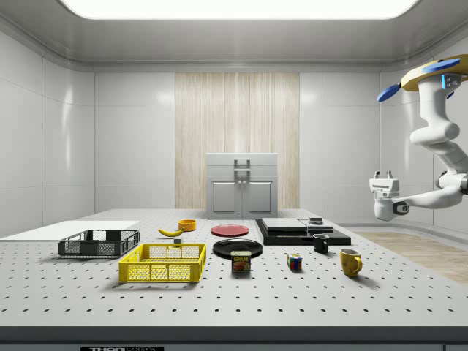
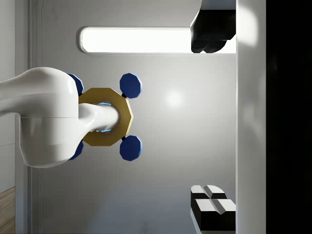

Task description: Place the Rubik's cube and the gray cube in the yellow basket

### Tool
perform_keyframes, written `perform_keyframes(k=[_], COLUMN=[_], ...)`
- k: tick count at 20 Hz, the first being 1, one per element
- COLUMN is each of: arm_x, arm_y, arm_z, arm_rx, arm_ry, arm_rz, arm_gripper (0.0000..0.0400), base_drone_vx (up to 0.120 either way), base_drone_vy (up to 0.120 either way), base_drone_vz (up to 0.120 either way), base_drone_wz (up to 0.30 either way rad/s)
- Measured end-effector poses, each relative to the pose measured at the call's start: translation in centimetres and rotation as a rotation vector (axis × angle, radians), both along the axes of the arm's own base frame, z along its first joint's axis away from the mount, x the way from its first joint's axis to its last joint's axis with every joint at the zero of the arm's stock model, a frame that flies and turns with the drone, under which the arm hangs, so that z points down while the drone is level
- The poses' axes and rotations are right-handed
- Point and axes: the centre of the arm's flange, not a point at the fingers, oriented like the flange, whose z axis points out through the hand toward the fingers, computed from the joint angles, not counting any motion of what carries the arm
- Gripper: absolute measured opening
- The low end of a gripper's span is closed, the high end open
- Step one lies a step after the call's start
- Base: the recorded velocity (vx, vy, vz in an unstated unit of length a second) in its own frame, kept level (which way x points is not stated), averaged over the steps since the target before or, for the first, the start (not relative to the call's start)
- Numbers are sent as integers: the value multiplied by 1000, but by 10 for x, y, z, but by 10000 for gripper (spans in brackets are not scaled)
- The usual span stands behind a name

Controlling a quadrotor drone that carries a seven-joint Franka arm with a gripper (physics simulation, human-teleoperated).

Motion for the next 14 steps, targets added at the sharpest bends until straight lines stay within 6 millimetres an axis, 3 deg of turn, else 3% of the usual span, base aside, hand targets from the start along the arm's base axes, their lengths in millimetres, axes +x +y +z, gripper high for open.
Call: perform_keyframes(k=[14], arm_x=[1], arm_y=[0], arm_z=[18], arm_rx=[0], arm_ry=[-11], arm_rz=[0], arm_gripper=[400], base_drone_vx=[114], base_drone_vy=[120], base_drone_vz=[0], base_drone_wz=[0])
